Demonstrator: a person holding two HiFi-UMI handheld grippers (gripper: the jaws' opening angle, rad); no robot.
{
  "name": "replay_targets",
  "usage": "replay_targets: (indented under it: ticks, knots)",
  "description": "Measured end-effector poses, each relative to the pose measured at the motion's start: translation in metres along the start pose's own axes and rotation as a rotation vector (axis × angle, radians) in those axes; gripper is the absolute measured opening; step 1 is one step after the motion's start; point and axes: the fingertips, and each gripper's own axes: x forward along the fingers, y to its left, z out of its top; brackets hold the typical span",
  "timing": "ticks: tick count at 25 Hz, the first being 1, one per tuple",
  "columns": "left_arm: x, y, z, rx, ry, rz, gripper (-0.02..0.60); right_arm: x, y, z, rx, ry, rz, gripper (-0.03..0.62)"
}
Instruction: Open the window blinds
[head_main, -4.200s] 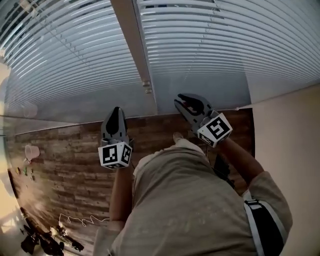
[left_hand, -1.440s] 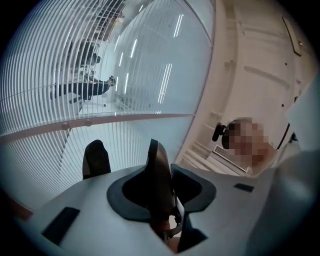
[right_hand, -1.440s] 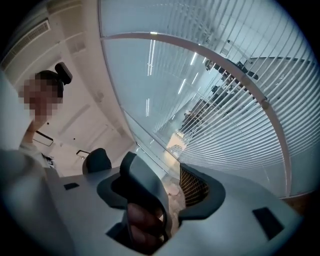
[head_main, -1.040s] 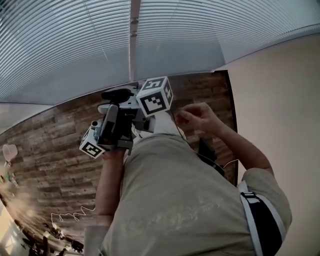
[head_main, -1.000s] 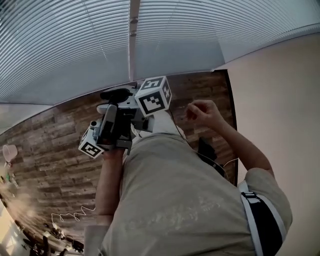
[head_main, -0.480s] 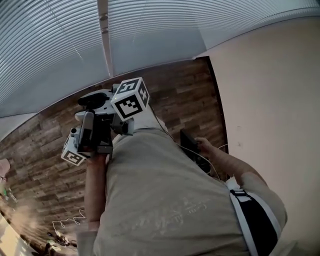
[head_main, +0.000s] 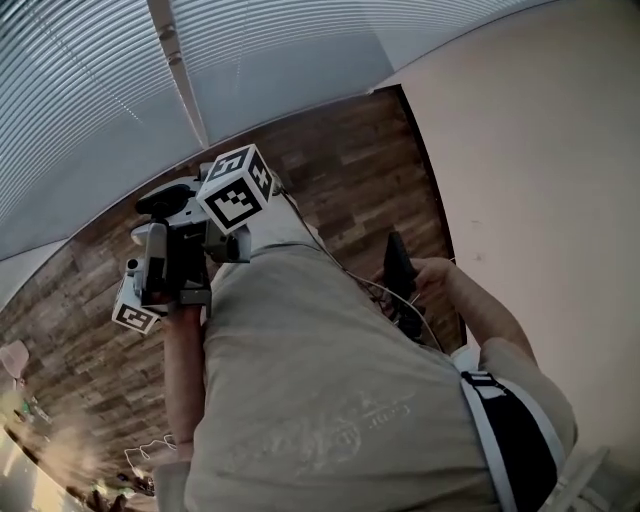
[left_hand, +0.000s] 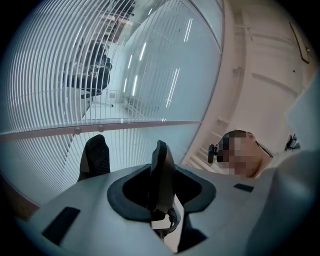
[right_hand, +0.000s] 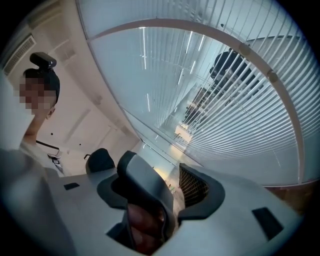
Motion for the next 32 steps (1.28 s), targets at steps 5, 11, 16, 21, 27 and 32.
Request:
replay_targets:
  ticks: [5,11,16,21,27,32]
  knots:
    - [0.0021,0.0002,-0.0008,-0.013,-0.002,0.005,0.129,-0.0009,0.0018,0.0009,0.015,0.010,0.015,0.227]
    - [0.0002,0.0027,-0.0008,-0.023,-0.002,0.008,0.129,-0.0002,-0.0004,-0.0015,0.025,0.013,0.027,0.227]
    - [0.0061,-0.0002,-0.0036,-0.028,0.020,0.011,0.129,-0.0033,0.0050,0.0026,0.025,-0.003,0.048,0.227]
    - [0.0077,-0.0012,-0.0044,-0.019,0.037,0.019,0.129,-0.0038,0.0070,0.0046,0.021,-0.018,0.068,0.227]
    - [0.0024,0.0035,-0.0041,-0.014,0.038,0.030,0.129,-0.0008,0.0035,-0.0003,0.030,-0.019,0.096,0.227]
    - [0.0027,0.0023,-0.0045,-0.016,0.036,0.030,0.129,-0.0003,0.0053,-0.0008,0.029,-0.012,0.102,0.227]
